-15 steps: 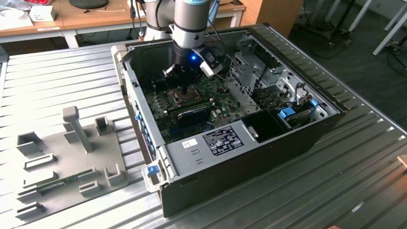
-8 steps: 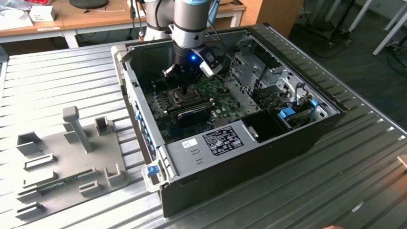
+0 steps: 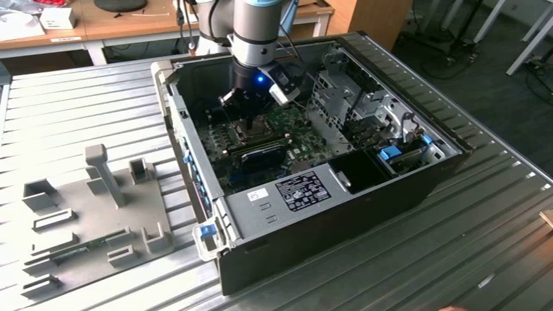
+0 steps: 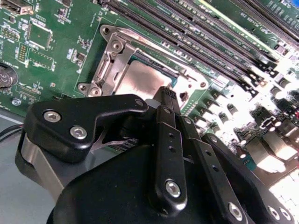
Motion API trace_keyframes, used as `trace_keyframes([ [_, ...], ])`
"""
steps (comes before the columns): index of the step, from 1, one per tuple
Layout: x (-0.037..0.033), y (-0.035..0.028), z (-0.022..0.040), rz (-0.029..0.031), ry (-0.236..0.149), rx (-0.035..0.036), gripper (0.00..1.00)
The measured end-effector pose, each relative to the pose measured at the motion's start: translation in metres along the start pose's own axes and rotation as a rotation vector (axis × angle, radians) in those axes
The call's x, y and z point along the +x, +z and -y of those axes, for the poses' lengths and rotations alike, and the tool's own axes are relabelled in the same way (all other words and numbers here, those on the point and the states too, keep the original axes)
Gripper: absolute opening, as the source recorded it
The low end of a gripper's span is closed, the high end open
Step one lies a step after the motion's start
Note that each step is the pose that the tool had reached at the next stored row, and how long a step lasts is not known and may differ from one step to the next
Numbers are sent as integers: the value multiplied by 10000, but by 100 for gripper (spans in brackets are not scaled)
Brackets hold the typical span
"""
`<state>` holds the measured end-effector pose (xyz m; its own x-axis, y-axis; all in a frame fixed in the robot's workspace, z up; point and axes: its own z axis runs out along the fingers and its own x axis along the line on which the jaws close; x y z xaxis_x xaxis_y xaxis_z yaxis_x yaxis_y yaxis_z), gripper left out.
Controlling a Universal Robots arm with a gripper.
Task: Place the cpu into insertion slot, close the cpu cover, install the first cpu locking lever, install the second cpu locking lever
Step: 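Close the cpu cover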
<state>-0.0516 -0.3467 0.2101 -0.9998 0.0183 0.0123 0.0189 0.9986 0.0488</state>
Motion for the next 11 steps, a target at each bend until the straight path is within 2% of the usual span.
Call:
trace_keyframes([
  [11, 68, 12, -4, 9, 1, 0, 11],
])
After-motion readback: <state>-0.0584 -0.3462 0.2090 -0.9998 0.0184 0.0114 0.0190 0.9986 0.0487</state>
